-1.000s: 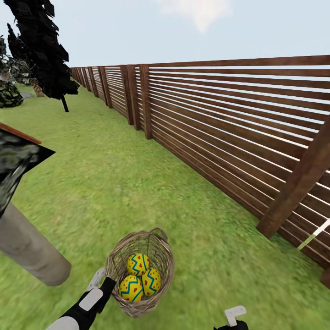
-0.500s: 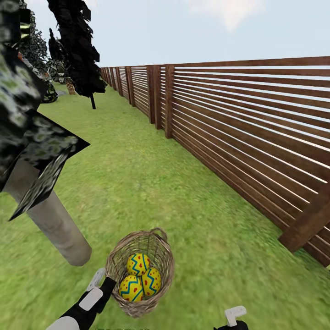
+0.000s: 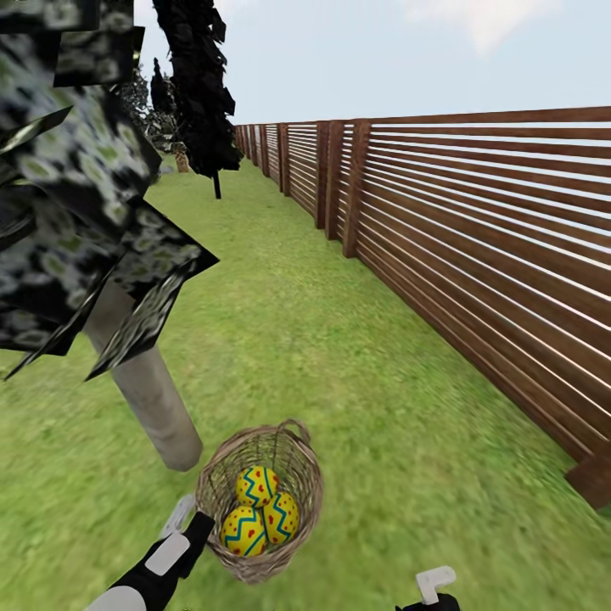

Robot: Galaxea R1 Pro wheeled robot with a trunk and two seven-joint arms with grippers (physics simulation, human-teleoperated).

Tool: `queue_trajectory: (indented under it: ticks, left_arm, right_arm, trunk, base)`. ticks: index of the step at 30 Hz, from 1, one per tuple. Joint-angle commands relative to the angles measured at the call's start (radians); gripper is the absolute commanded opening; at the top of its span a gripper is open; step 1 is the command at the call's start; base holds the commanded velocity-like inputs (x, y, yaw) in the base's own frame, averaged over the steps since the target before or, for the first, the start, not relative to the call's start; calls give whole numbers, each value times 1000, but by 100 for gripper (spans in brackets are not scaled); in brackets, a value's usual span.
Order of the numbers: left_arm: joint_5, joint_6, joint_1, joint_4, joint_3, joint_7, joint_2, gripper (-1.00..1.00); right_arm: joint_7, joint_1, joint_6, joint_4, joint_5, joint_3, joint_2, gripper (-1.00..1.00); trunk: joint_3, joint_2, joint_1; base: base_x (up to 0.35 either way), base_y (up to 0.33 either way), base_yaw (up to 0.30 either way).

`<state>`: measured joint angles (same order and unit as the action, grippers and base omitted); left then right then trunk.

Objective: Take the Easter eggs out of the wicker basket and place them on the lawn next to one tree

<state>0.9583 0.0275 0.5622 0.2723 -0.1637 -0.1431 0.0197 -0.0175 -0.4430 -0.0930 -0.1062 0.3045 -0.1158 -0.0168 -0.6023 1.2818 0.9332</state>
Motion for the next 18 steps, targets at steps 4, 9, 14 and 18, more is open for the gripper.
queue_trajectory:
  ticks: [4, 9, 14, 18]
  left_arm:
    - [3, 3, 1, 1, -4, -1, 0, -100]
    - [4, 3, 0, -1, -4, -2, 0, -100]
    - [4, 3, 0, -1, -4, -2, 0, -100]
    - [4, 3, 0, -1, -4, -2, 1, -100]
  right_arm:
    - [-2, 0, -4, 0, 8, -8, 0, 100]
    - [-2, 0, -4, 0, 8, -8, 0, 100]
    - [-2, 0, -4, 0, 9, -8, -1, 100]
    - [-8, 0, -6, 1, 12, -8, -6, 100]
  trunk:
    - [-1, 0, 0]
    - [-1, 0, 0]
    - [-1, 0, 0]
    - [-1, 0, 0]
  base:
    - [0, 0, 296]
    - [0, 0, 296]
    - [0, 0, 235]
    - [0, 0, 6]
